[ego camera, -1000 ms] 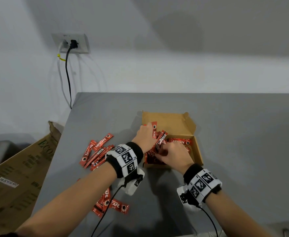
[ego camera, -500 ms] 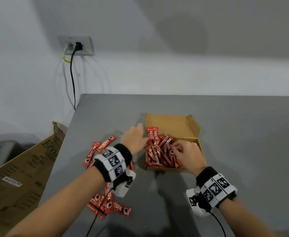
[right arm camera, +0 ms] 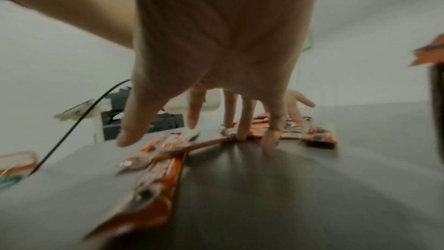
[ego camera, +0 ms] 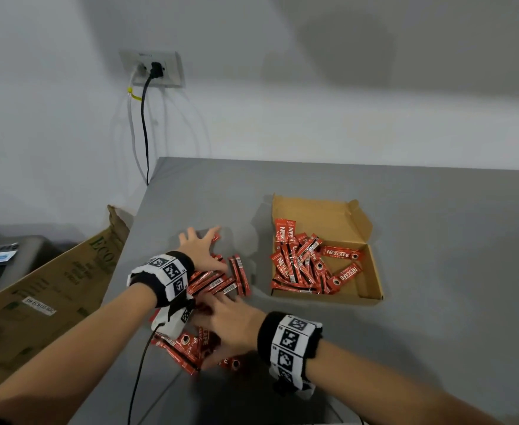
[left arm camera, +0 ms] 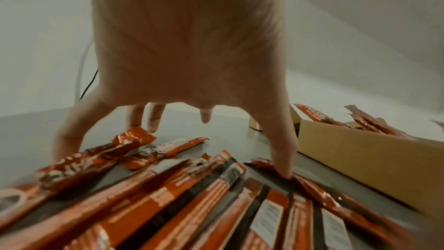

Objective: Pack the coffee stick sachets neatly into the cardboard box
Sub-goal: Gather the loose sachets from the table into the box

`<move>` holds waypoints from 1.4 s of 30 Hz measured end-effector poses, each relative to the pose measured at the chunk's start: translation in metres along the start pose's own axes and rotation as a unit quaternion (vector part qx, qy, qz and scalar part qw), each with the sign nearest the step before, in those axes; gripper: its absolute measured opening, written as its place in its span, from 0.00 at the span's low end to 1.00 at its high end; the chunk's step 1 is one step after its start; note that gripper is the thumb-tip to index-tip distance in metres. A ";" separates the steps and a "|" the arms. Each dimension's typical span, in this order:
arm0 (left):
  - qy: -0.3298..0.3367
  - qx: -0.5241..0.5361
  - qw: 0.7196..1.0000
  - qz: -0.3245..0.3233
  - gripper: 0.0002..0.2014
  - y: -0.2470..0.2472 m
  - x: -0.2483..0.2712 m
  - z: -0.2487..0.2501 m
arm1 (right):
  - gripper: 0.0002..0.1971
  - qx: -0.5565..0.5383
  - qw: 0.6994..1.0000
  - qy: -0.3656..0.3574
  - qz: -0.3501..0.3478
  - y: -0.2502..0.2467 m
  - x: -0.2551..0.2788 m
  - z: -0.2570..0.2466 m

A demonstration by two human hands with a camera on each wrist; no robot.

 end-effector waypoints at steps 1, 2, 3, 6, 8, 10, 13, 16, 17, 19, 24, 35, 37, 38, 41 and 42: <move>0.008 -0.009 1.000 -0.004 0.54 0.002 0.000 0.001 | 0.41 0.009 1.000 -0.025 -0.004 0.005 -0.003 -0.004; 0.014 -0.025 1.000 -0.007 0.55 0.004 -0.001 0.002 | 0.41 0.017 0.999 -0.043 -0.010 0.008 -0.004 -0.007; 0.019 -0.044 0.999 -0.007 0.54 0.005 0.000 0.003 | 0.41 0.033 0.998 -0.052 -0.015 0.010 -0.006 -0.007; 0.041 -0.048 0.998 0.020 0.43 0.005 0.000 0.006 | 0.33 0.090 0.995 -0.037 -0.019 0.003 -0.009 0.002; 0.069 0.002 0.997 0.037 0.31 0.003 -0.001 0.009 | 0.26 0.070 0.997 -0.013 0.014 -0.004 -0.010 0.012; 0.093 0.027 0.995 0.040 0.23 0.002 0.001 0.012 | 0.24 0.044 0.998 0.011 0.048 -0.011 -0.009 0.019; 0.111 0.033 0.993 0.033 0.19 0.004 0.004 0.015 | 0.24 0.053 0.995 0.053 0.072 -0.017 -0.006 0.027; 0.127 0.068 0.989 0.019 0.16 0.005 0.004 0.016 | 0.25 0.052 0.991 0.082 0.095 -0.024 -0.001 0.033; 0.136 0.080 0.987 0.017 0.15 0.004 0.005 0.016 | 0.25 0.048 0.990 0.090 0.101 -0.025 -0.001 0.035; 0.152 0.099 0.983 0.024 0.12 0.002 0.009 0.019 | 0.23 0.037 0.988 0.100 0.116 -0.027 0.000 0.038; 0.161 0.148 0.975 0.045 0.18 0.000 0.011 0.020 | 0.14 0.006 0.978 0.107 0.180 -0.045 0.011 0.038; 0.168 0.143 0.971 0.093 0.27 -0.021 0.015 0.032 | 0.08 -0.118 0.863 0.247 0.426 -0.116 0.132 0.102; 0.180 0.138 0.967 0.113 0.26 -0.032 0.021 0.047 | 0.08 -0.110 0.860 0.314 0.386 -0.106 0.144 0.122; 0.186 0.135 0.965 0.125 0.25 -0.038 0.023 0.055 | 0.09 -0.109 0.861 0.338 0.364 -0.099 0.147 0.129; 0.207 0.142 0.958 0.141 0.24 -0.057 0.033 0.079 | 0.16 -0.107 0.866 0.359 0.330 -0.078 0.149 0.137; 0.217 0.152 0.954 0.141 0.24 -0.063 0.037 0.086 | 0.19 -0.103 0.868 0.361 0.326 -0.073 0.148 0.138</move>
Point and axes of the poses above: each hand's wrist, its own x-axis away from the middle knuckle, its own y-axis out of the palm, z = x × y, the point moved 8 cm from there along -x, towards the middle knuckle, and after that the axes turned 3 degrees about -y, right-handed, at the moved point
